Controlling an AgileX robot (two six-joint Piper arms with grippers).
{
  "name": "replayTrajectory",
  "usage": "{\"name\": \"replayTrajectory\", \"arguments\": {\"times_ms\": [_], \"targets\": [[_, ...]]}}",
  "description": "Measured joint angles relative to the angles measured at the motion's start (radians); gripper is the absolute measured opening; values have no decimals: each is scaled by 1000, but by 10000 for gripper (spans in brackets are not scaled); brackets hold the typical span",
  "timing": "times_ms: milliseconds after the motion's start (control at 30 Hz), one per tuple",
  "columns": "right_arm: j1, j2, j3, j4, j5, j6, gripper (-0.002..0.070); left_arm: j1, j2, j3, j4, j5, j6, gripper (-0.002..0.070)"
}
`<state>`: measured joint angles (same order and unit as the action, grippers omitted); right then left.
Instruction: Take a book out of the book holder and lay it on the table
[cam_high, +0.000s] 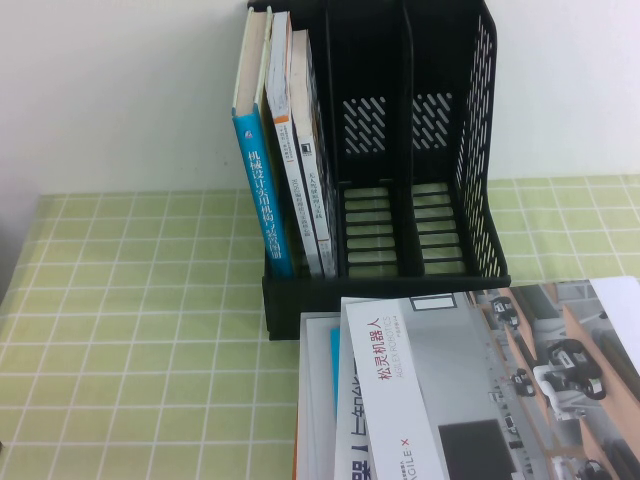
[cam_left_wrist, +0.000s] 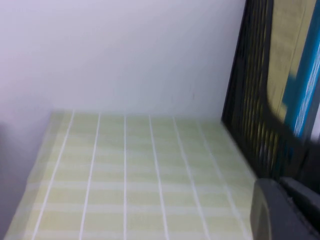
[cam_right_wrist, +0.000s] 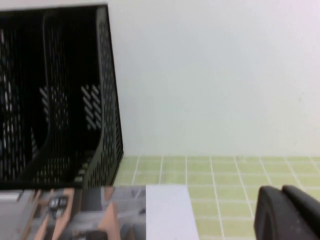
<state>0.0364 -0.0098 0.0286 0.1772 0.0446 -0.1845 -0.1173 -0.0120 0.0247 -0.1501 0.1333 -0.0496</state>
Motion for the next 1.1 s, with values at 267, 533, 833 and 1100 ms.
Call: {"name": "replayTrajectory", "arguments": {"times_ms": [267, 533, 833, 1100], "targets": [[0, 0, 0, 72, -381, 91, -2, 0, 0, 0, -179, -310, -144, -3], [0, 0, 0, 97, -720, 297, -2, 0, 0, 0, -227, -419, -213, -3], [0, 0, -124, -2, -894, 450, -2, 0, 0, -22, -225, -773, -331, -3], [0, 61, -617, -133, -174, 565, -2, 0, 55, -389, -66, -304, -272, -3]]}}
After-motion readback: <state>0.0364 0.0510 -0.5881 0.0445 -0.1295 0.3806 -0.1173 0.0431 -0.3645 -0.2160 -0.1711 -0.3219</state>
